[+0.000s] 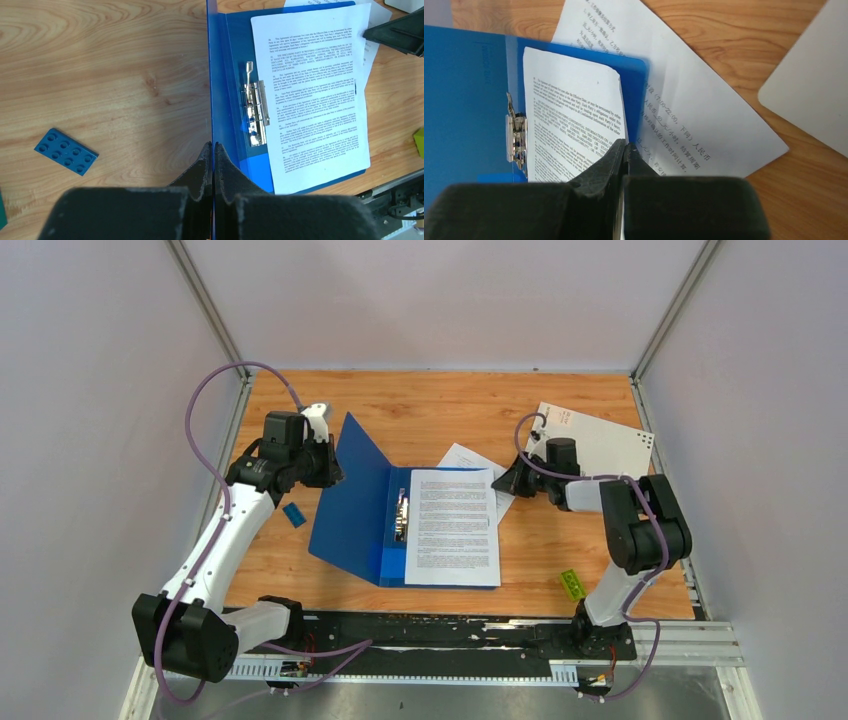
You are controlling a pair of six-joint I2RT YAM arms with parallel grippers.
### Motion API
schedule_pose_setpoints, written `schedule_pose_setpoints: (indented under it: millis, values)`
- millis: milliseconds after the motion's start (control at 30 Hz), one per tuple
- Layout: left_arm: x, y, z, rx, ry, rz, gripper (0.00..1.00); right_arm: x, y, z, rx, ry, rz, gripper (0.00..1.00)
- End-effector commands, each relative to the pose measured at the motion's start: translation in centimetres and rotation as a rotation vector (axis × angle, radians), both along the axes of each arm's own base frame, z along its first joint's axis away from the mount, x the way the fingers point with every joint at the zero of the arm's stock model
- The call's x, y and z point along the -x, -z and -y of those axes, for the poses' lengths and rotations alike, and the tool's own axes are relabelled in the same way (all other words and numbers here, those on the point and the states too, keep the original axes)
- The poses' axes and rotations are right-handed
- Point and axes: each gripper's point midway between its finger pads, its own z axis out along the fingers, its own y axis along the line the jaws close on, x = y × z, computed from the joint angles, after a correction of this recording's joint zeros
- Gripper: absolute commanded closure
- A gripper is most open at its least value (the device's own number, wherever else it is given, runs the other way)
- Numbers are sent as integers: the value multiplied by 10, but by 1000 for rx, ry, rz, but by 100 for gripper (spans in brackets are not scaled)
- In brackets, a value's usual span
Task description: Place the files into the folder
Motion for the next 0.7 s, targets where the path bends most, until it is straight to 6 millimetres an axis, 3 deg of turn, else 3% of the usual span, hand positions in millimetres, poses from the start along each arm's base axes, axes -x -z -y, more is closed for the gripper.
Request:
schedule_pose_setpoints:
  millis: [0, 200, 533, 667]
  values:
    - [1, -3, 4, 6, 12, 13, 100, -6, -45, -21, -38, -143, 224, 100]
    - [0, -3, 5, 14, 13, 11, 100, -2, -65, -39, 75, -213, 364, 100]
    - [2, -2, 6, 20, 15, 11, 100, -3, -62, -51, 0, -246, 327, 100]
    - [3, -4, 6, 20, 17, 17, 100, -2, -55, -51, 16, -256, 295, 74]
